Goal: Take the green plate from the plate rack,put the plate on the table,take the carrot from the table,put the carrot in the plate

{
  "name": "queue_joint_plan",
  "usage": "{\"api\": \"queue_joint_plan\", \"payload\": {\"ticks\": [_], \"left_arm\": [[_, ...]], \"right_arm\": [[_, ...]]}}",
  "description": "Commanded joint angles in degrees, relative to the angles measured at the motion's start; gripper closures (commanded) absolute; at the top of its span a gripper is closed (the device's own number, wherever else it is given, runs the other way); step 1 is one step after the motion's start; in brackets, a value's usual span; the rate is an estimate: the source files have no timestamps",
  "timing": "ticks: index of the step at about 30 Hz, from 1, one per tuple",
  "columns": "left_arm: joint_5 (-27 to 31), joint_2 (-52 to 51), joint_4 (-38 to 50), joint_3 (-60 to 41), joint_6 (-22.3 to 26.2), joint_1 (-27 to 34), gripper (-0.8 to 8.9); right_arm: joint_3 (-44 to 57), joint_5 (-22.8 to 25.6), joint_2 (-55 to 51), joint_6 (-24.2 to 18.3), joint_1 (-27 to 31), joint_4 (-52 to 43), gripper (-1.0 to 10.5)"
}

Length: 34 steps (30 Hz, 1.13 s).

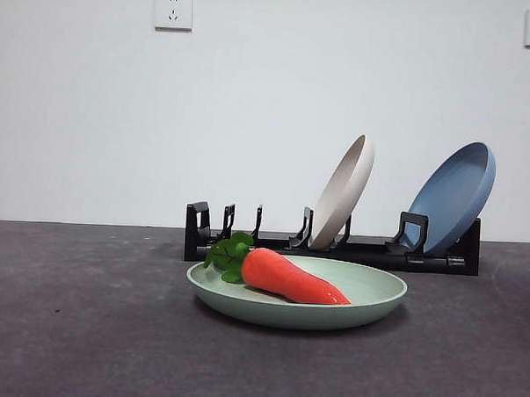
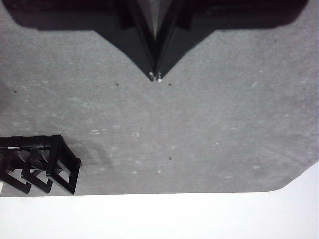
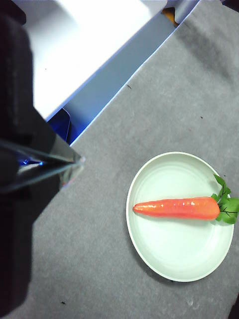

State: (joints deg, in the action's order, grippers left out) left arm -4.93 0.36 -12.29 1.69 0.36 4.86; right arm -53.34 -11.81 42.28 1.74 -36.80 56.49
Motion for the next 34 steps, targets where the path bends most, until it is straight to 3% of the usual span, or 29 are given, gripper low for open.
{"api": "queue_joint_plan", "payload": {"ticks": [1, 3, 5, 7, 13, 18, 21, 23, 30, 34], "left_arm": [[0.15, -0.17, -0.20, -0.61, -0.37, 0.17, 8.17], [0.15, -0.17, -0.20, -0.61, -0.37, 0.17, 8.17], [0.15, -0.17, -0.20, -0.61, -0.37, 0.17, 8.17], [0.15, -0.17, -0.20, -0.61, -0.37, 0.17, 8.17], [0.13, -0.17, -0.20, -0.61, -0.37, 0.17, 8.17], [0.17, -0.17, -0.20, -0.61, -0.37, 0.17, 8.17], [0.15, -0.17, -0.20, -0.61, -0.37, 0.17, 8.17], [0.15, -0.17, -0.20, -0.61, -0.37, 0.17, 8.17], [0.15, -0.17, -0.20, -0.61, -0.37, 0.15, 8.17], [0.15, -0.17, -0.20, -0.61, -0.37, 0.15, 8.17]], "right_arm": [[0.35, 0.15, -0.09, 0.33, -0.07, -0.50, 9.5], [0.35, 0.17, -0.37, 0.28, 0.04, -0.48, 9.5], [0.35, 1.70, -1.92, -4.31, 1.95, -0.94, 9.5], [1.01, 1.33, -4.22, -6.32, 5.79, -2.84, 9.5], [11.21, -4.42, -14.84, -5.05, 21.59, -14.93, 9.5], [26.29, -4.35, -24.87, -3.08, 28.28, -29.16, 9.5], [34.01, -3.43, -30.10, -1.22, 29.94, -35.80, 9.5], [37.73, 0.07, -32.63, -1.18, 30.16, -38.05, 9.5], [45.11, 7.65, -37.53, -0.02, 30.05, -39.80, 9.5], [47.36, 7.85, -39.10, 0.15, 30.05, -39.76, 9.5]]}}
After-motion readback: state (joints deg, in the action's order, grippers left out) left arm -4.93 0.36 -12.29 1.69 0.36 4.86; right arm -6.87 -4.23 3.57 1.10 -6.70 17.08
